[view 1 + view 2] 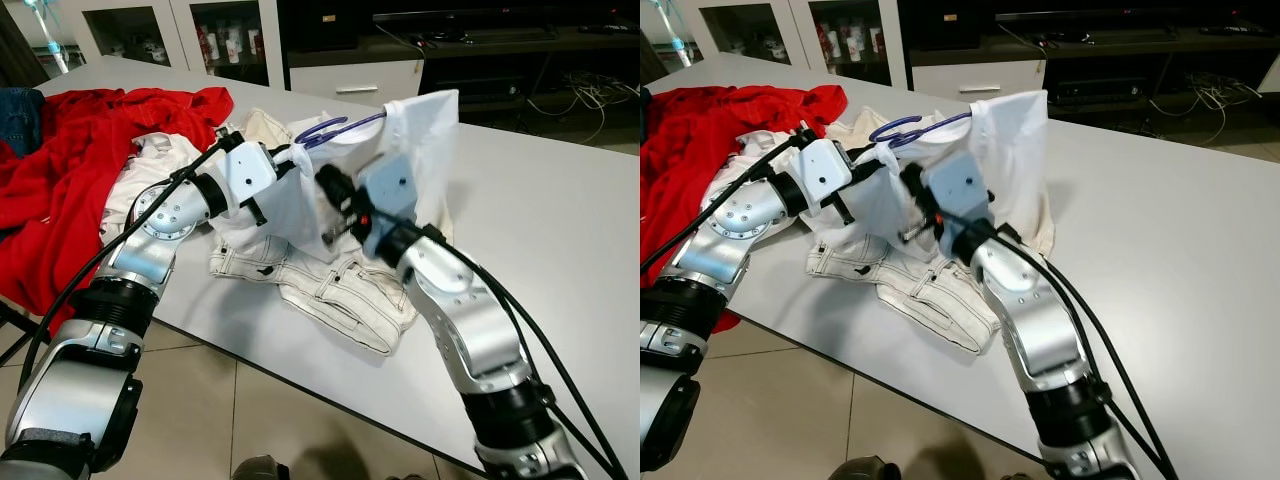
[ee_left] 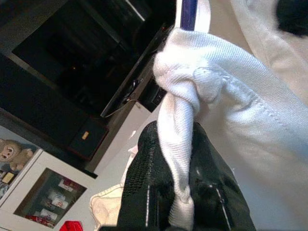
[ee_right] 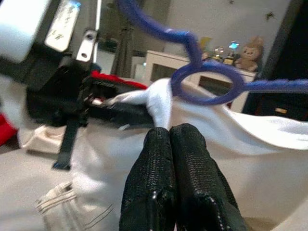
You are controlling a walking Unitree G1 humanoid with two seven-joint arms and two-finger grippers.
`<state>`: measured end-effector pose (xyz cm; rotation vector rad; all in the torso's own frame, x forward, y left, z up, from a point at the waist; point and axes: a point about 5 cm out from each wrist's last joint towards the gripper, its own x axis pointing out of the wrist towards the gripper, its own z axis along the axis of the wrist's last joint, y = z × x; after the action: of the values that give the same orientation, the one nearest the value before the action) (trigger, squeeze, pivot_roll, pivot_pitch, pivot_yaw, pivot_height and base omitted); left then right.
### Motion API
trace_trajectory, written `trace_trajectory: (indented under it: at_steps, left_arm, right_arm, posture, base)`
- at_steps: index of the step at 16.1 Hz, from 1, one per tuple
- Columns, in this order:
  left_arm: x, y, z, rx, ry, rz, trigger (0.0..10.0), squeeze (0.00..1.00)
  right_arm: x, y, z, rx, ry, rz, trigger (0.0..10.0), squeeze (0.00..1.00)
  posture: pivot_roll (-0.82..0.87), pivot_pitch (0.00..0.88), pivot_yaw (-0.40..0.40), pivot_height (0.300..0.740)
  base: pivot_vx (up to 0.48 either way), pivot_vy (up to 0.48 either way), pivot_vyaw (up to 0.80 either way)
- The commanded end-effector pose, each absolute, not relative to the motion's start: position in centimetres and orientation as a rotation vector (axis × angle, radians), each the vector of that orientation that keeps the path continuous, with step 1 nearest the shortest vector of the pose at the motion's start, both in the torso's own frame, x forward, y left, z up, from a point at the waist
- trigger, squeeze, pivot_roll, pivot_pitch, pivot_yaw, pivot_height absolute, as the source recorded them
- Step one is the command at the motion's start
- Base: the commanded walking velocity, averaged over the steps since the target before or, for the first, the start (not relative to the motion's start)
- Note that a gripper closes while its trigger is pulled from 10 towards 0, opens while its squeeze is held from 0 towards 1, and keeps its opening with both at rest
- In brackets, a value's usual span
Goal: Hang hanger
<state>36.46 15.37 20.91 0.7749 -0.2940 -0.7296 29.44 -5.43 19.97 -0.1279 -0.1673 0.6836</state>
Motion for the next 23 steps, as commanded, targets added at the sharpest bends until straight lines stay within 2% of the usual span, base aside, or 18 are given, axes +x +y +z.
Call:
trace_trajectory:
  at_steps: [1, 2, 3, 4, 8, 9, 13, 16, 17, 18, 20, 23]
  left_arm:
    - [36.8, 15.5, 21.7, 0.797, -0.306, -0.718, 10.0, 0.00]
    - [36.8, 15.7, 21.8, 0.801, -0.304, -0.714, 10.0, 0.00]
    - [36.9, 15.8, 21.8, 0.802, -0.302, -0.713, 10.0, 0.00]
    - [36.9, 15.9, 21.8, 0.801, -0.298, -0.716, 10.0, 0.00]
    - [36.4, 17.2, 21.2, 0.800, -0.235, -0.825, 10.0, 0.00]
    - [36.4, 18.1, 21.1, 0.810, -0.199, -0.841, 10.0, 0.00]
    - [36.3, 19.4, 21.0, 0.788, -0.133, -0.911, 10.0, 0.00]
    - [36.0, 19.9, 20.9, 0.790, -0.100, -0.974, 10.0, 0.00]
    - [36.0, 19.9, 21.1, 0.813, -0.111, -1.002, 10.0, 0.00]
    - [36.0, 19.8, 21.1, 0.832, -0.119, -1.022, 10.0, 0.00]
    - [35.9, 19.4, 21.2, 0.877, -0.136, -1.062, 10.0, 0.00]
    - [35.6, 19.2, 21.2, 0.934, -0.152, -1.105, 10.0, 0.00]
  right_arm:
    - [29.0, -5.4, 19.9, -0.140, -0.164, 0.726, 0.0, 0.24]
    - [28.9, -5.7, 19.4, -0.188, -0.146, 0.747, 0.0, 0.02]
    - [28.9, -6.0, 19.4, -0.210, -0.151, 0.743, 1.4, 0.00]
    - [29.0, -6.5, 19.8, -0.223, -0.174, 0.726, 10.0, 0.00]
    - [28.7, -9.7, 22.9, -0.342, -0.330, 0.708, 10.0, 0.00]
    - [28.0, -10.6, 24.0, -0.365, -0.371, 0.756, 10.0, 0.00]
    - [28.1, -12.6, 25.2, -0.470, -0.411, 0.732, 10.0, 0.00]
    - [28.7, -13.9, 24.2, -0.703, -0.366, 0.710, 10.0, 0.00]
    - [28.6, -14.2, 22.7, -0.848, -0.319, 0.767, 10.0, 0.04]
    - [28.5, -14.1, 22.1, -0.885, -0.297, 0.809, 10.0, 1.00]
    - [28.5, -13.9, 21.1, -0.954, -0.263, 0.868, 10.0, 1.00]
    - [29.6, -14.7, 20.4, -1.074, -0.233, 0.853, 10.0, 1.00]
  posture:
    - [0.14, 0.000, 0.068, 0.740]
    - [0.14, 0.000, 0.071, 0.740]
    - [0.14, 0.000, 0.072, 0.740]
    - [0.15, 0.000, 0.072, 0.740]
    - [0.15, 0.000, 0.076, 0.740]
    - [0.15, 0.000, 0.077, 0.740]
    - [0.14, 0.000, 0.076, 0.740]
    - [0.14, 0.000, 0.071, 0.740]
    - [0.14, 0.000, 0.066, 0.740]
    - [0.14, 0.000, 0.062, 0.740]
    - [0.14, 0.000, 0.058, 0.740]
    - [0.15, 0.000, 0.050, 0.740]
  base:
    - [0.000, 0.000, 0.00]
    - [0.000, 0.000, 0.00]
    - [0.000, 0.000, 0.00]
    - [0.000, 0.000, 0.00]
    - [0.000, 0.000, 0.00]
    - [0.000, 0.000, 0.00]
    - [0.000, 0.000, 0.00]
    - [0.000, 0.000, 0.00]
    - [0.000, 0.000, 0.00]
    - [0.000, 0.000, 0.00]
    - [0.000, 0.000, 0.00]
    - [0.000, 0.000, 0.00]
